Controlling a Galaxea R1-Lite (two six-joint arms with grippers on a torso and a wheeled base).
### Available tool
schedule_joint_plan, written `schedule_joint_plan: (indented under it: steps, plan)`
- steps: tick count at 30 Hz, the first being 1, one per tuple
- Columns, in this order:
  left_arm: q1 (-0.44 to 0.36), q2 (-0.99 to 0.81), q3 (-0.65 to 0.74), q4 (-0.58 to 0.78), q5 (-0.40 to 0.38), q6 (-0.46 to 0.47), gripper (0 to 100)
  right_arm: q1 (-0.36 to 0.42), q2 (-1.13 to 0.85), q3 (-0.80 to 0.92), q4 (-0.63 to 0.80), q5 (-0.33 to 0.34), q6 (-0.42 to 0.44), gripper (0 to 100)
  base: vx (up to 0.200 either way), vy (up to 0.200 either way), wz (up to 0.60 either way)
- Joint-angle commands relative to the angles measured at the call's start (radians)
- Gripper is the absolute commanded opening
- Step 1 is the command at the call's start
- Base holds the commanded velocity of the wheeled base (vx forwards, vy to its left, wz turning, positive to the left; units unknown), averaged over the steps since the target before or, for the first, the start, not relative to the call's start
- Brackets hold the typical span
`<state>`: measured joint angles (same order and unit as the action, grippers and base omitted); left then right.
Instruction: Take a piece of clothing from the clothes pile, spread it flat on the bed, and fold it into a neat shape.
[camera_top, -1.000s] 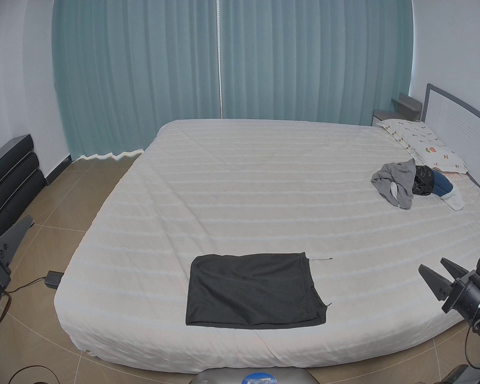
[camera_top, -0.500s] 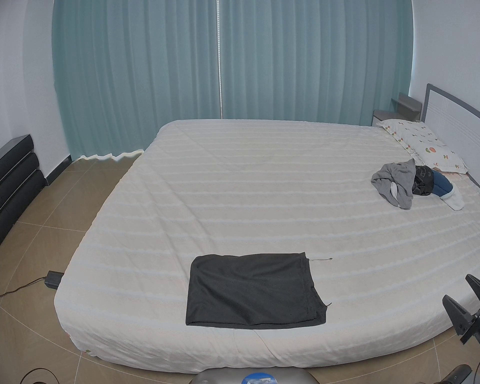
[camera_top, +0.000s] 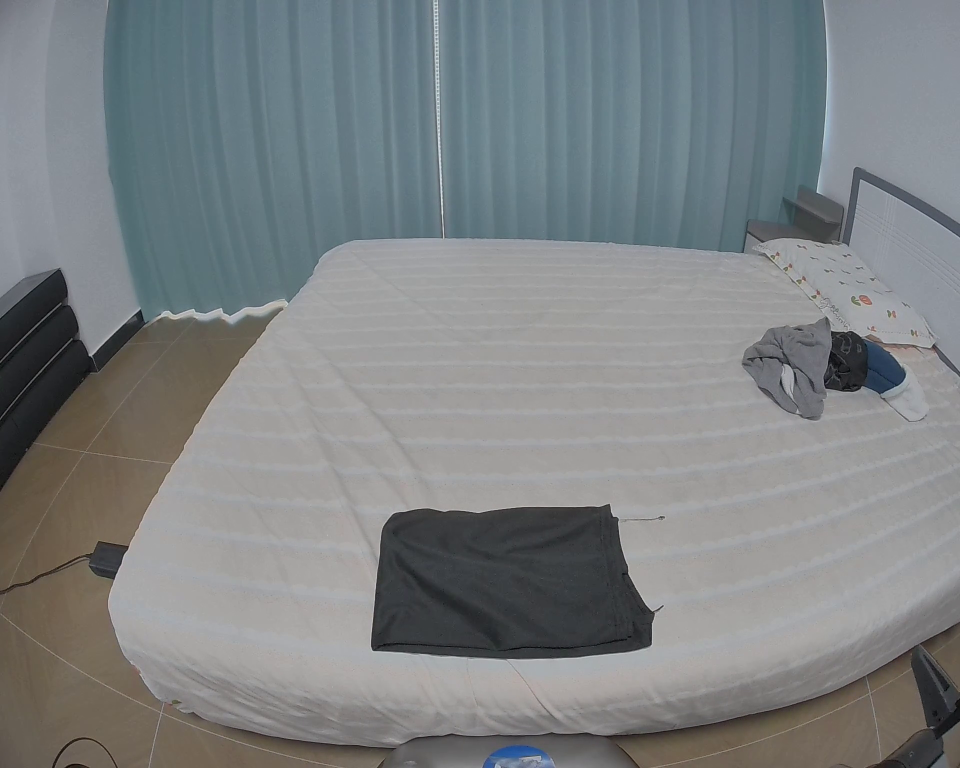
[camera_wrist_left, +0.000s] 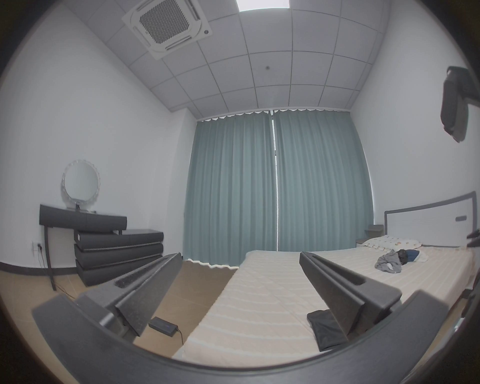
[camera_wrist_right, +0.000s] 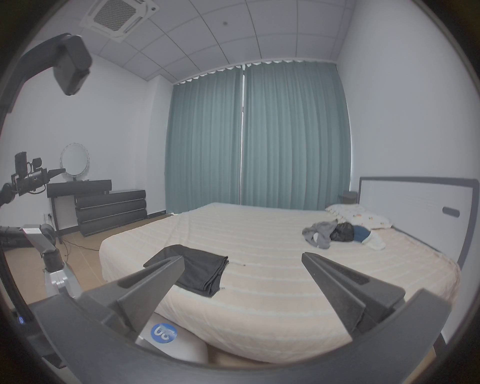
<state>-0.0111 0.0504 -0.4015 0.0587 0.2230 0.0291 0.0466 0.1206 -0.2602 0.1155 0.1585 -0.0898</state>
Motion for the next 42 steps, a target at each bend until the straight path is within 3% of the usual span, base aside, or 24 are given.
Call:
schedule_joint_plan:
  steps: [1,3,8,13,17,29,36,42]
  plan:
    - [0.011,-0.046,0.007,-0.004,-0.005,0.003,100,-0.053,-0.118,0.009,0.009,0.046,-0.044,100,0.000,0.000,0.00]
    - [0.011,-0.046,0.021,-0.005,-0.014,0.008,100,-0.053,-0.119,0.016,-0.005,0.076,-0.076,100,0.000,0.000,0.00]
    - [0.011,-0.047,0.087,-0.069,-0.034,0.009,100,-0.050,-0.119,0.035,-0.037,0.065,-0.082,100,0.000,0.000,0.00]
    - [0.011,-0.046,0.285,-0.372,-0.074,0.021,100,-0.050,-0.119,0.173,-0.197,0.019,-0.079,100,0.000,0.000,0.00]
    - [0.011,-0.047,0.401,-0.508,-0.134,0.124,100,-0.053,-0.119,0.260,-0.327,0.016,-0.079,100,0.000,0.000,0.00]
    - [0.011,-0.046,0.401,-0.413,-0.140,0.041,100,-0.053,-0.119,0.260,-0.195,-0.019,-0.071,100,0.000,0.000,0.00]
    - [0.011,-0.046,0.401,-0.329,-0.165,0.040,100,-0.050,-0.119,0.260,-0.194,-0.017,-0.064,100,0.000,0.000,0.00]
    - [0.011,-0.046,0.401,-0.264,-0.169,0.055,100,-0.050,-0.119,0.259,-0.191,-0.019,0.045,100,0.000,0.000,0.00]
